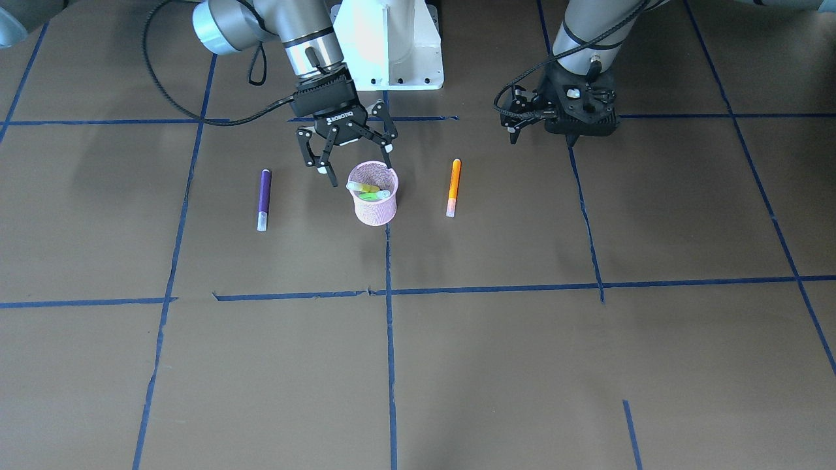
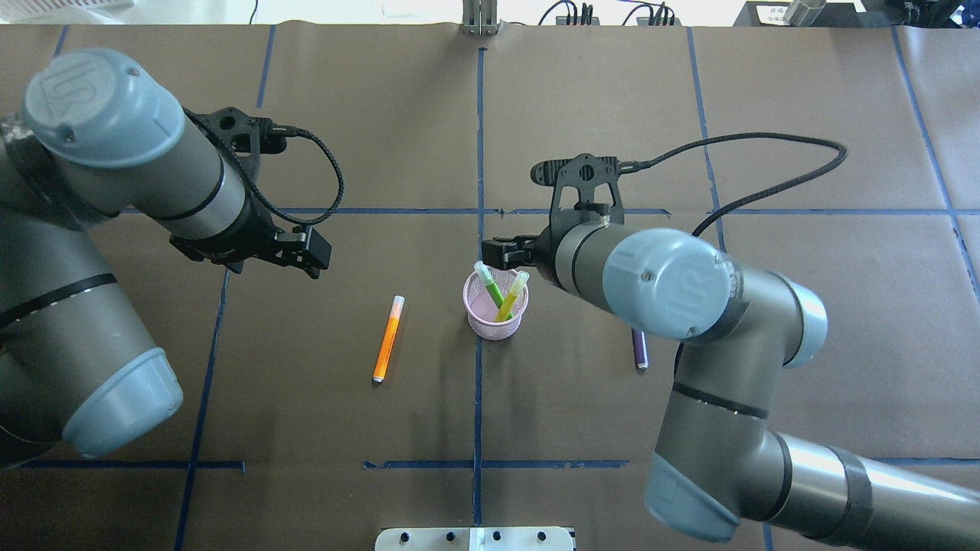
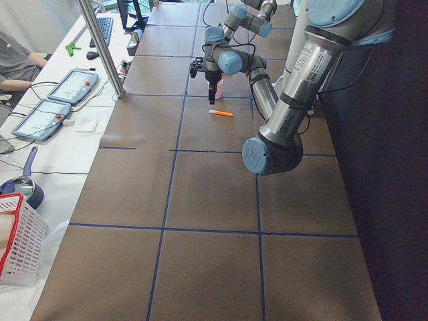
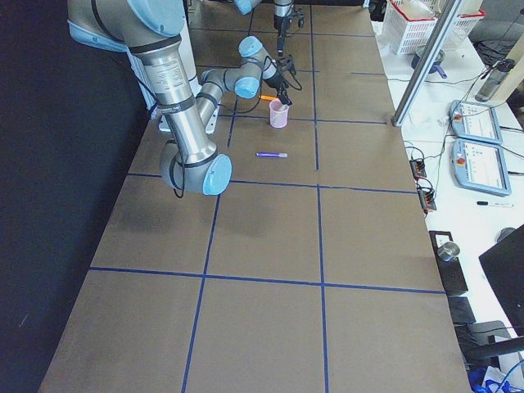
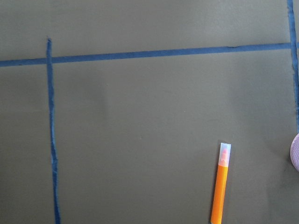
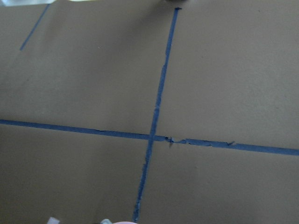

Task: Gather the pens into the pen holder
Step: 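Release the highlighter into the cup and raise the right gripper away, then lower the left gripper onto the orange marker and grasp it while the right arm withdraws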

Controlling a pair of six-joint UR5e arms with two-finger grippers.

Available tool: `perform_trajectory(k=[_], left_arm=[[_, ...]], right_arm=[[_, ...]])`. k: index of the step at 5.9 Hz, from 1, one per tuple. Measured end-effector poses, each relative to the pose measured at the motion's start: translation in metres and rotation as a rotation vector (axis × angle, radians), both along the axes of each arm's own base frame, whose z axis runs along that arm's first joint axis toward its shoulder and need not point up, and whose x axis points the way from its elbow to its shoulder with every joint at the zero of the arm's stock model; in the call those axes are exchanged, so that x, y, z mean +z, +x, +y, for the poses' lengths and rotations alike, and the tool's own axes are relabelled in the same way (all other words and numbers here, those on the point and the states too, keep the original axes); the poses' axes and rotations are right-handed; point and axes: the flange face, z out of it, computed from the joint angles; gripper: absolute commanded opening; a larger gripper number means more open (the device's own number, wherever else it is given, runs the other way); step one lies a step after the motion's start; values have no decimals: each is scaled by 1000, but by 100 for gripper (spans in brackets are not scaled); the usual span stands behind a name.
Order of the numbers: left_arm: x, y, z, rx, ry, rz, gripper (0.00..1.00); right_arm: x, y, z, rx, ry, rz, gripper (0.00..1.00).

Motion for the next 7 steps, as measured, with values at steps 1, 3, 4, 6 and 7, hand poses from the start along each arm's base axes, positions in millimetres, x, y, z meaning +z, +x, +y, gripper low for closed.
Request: perform_trajectory(k=[1,3,4,6,7], left_arm=[[3,22,7,-15,20,-7,100],[14,74,0,-45,23,6,99],[22,95,-8,-47,20,6,99],[35,131,-10,-44,0,16,85],[35,146,-5,-43,-5,15,70]], right_arm=[[9,27,-23,-56,-108,30,100],[36,79,-60,-150,-291,84,100],[59,101,-68,-201,-307,116,100],[118,152,-71,-326,-236,193,100],[133,167,-71,-358,-230,199,100]])
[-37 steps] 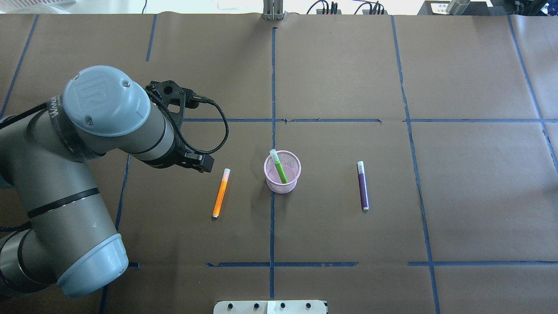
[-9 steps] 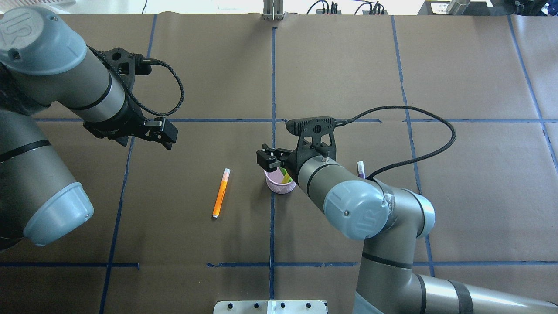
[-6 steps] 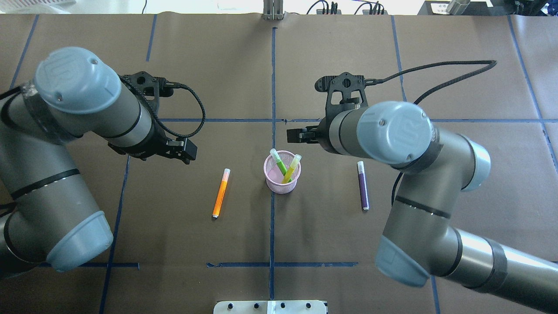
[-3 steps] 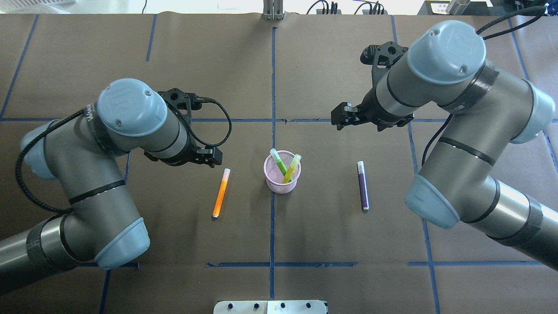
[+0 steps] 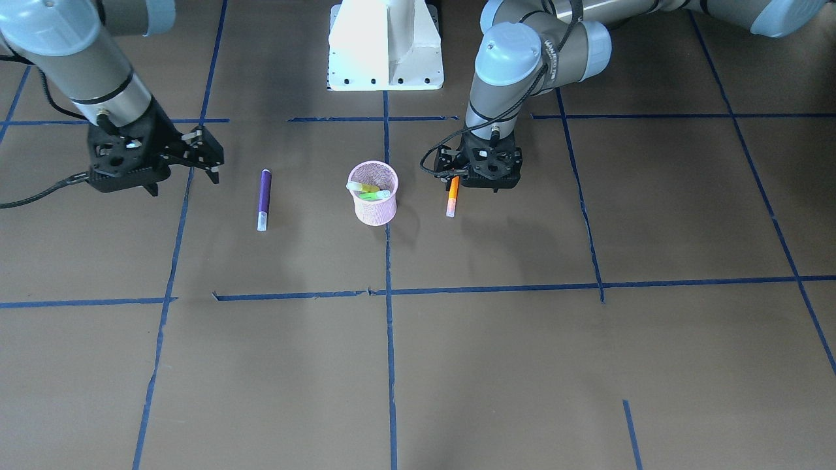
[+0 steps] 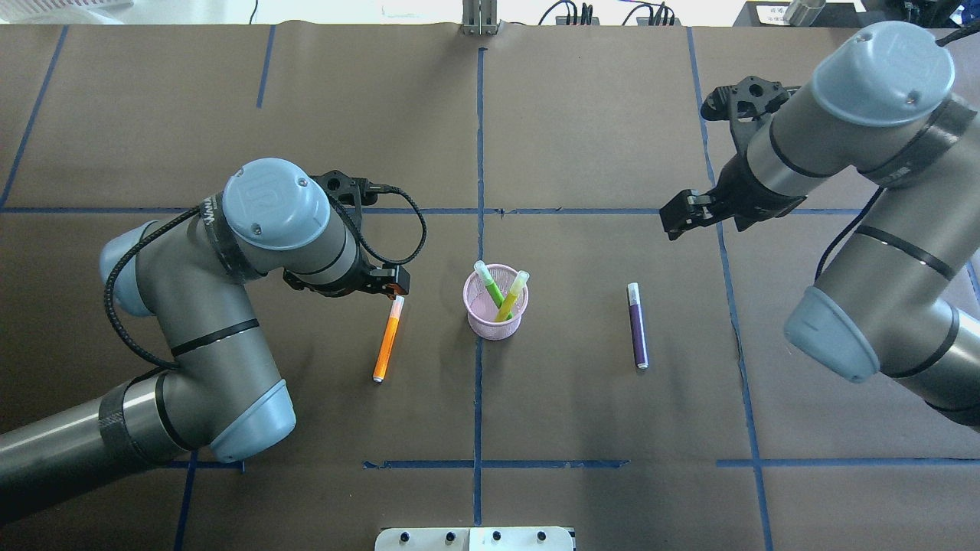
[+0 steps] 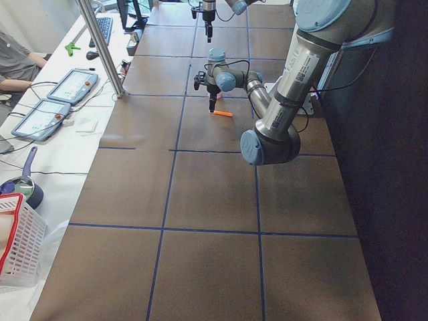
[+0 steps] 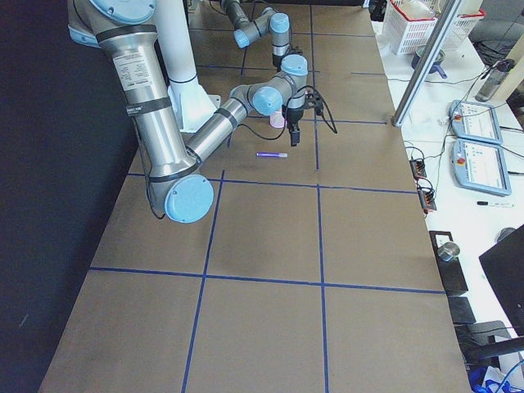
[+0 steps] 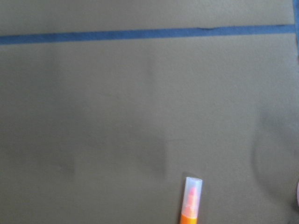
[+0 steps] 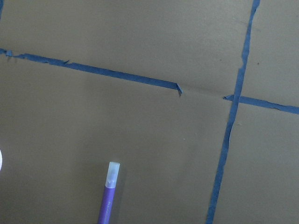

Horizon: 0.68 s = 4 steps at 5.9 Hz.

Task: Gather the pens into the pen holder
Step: 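Lower the left gripper onto the orange marker and grasp it while the right arm withdraws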

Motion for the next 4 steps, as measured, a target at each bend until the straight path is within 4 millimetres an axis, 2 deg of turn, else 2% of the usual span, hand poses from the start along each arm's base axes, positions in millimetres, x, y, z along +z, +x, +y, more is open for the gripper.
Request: perform_trajectory(k=[1,4], left_arm=[[2,12,5,3,2,-10,64],[7,30,12,17,1,-26,64]], right_arm=[[8,6,0,-9,-4,3,100],[12,9,1,-11,-8,5,100]])
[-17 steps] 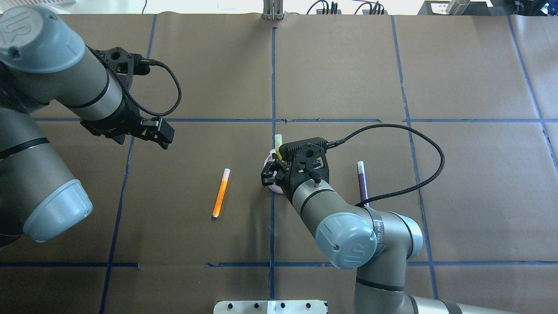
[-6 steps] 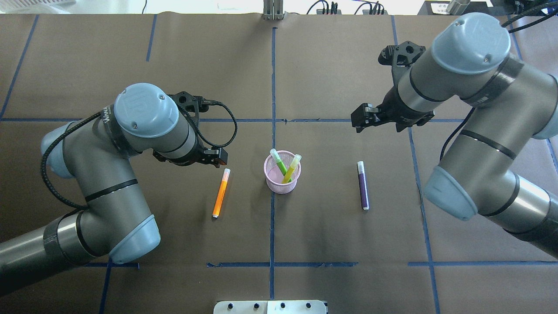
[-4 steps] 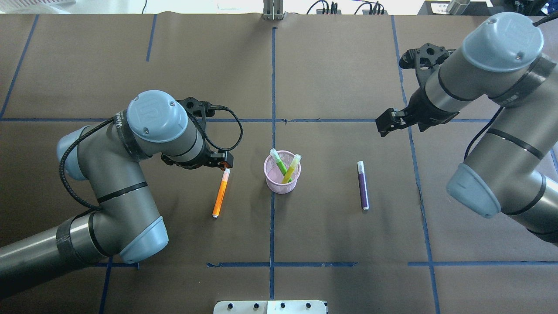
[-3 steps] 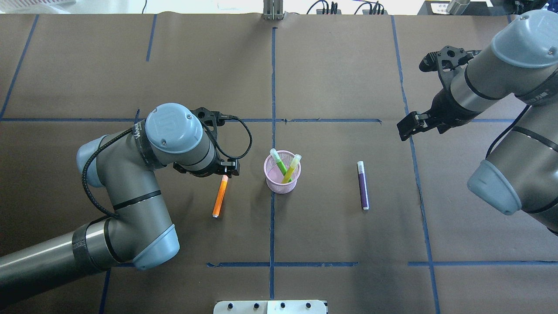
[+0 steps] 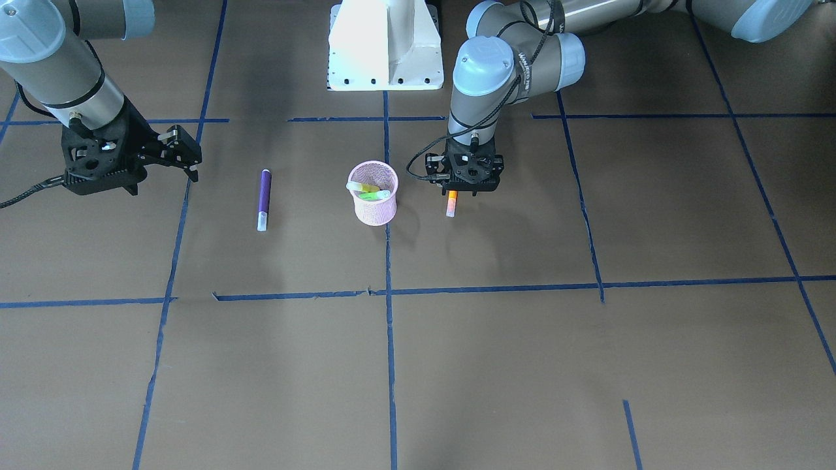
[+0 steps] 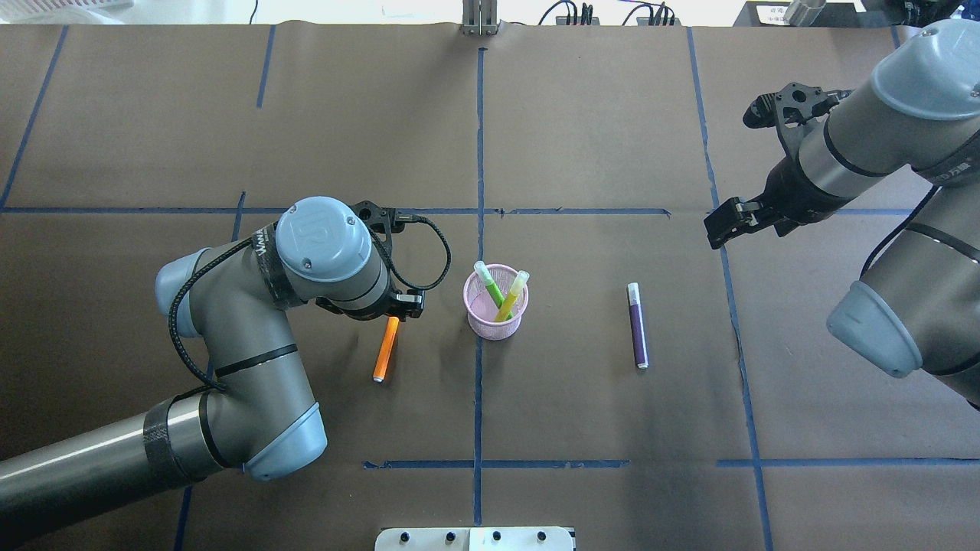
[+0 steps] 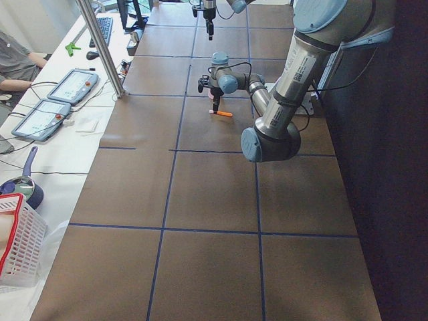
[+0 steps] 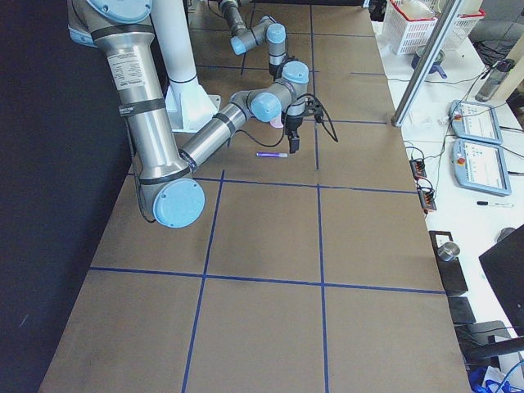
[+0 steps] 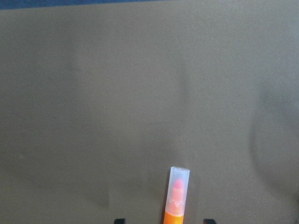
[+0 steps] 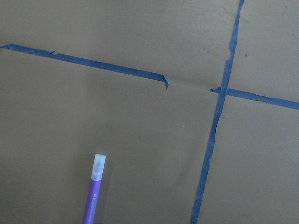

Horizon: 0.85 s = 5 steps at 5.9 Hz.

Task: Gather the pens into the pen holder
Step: 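Lower the left gripper onto the orange marker and grasp it while the right arm withdraws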

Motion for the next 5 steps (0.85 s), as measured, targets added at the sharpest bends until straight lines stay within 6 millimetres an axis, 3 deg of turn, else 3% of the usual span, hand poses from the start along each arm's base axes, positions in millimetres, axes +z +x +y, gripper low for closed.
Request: perform_trajectory(k=[4,5], left_arm=[[3,19,2,21,-6,-17,64],[7,22,2,24,-7,-22,57]], right_arm=[[2,1,0,6,-8,3,100],[0,1,1,8,-6,0,100]])
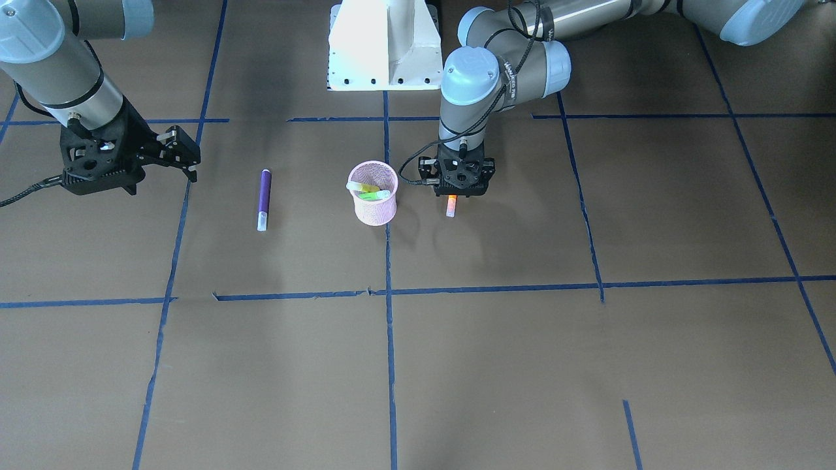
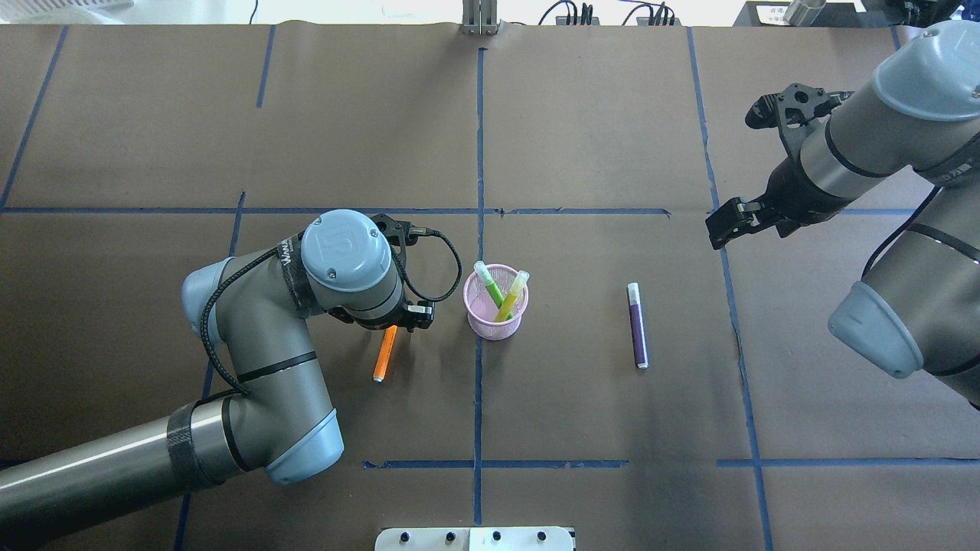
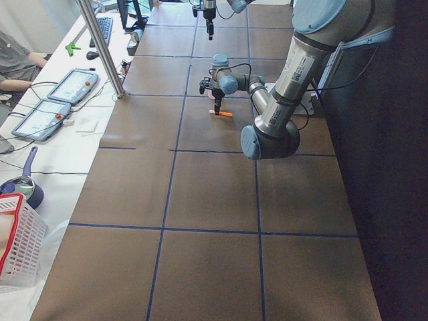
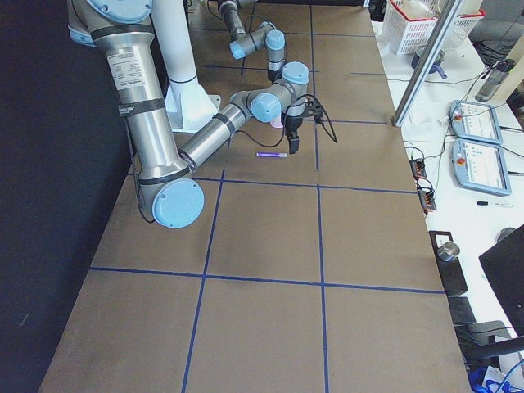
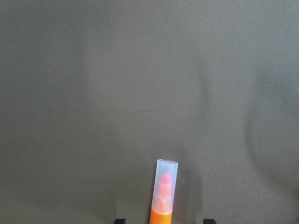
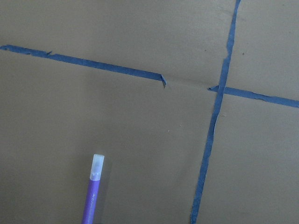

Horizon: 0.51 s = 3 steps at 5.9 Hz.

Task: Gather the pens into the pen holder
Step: 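Lower the left gripper onto the orange marker and grasp it while the right arm withdraws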

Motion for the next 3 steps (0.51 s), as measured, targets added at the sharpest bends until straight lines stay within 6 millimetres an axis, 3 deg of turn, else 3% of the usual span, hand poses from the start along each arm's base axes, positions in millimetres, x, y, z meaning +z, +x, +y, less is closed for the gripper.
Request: perform_trajectory(k=[1,2,3], left_arm=[[4,4,-1,2,3,5,20],[7,7,-3,3,7,14,0],[4,8,-3,3,11,23,0]], right_arm=[[-3,1,1,2,4,-4,100],[-4,2,2,3,6,-6,100],[-5,2,2,3,6,-6,100]])
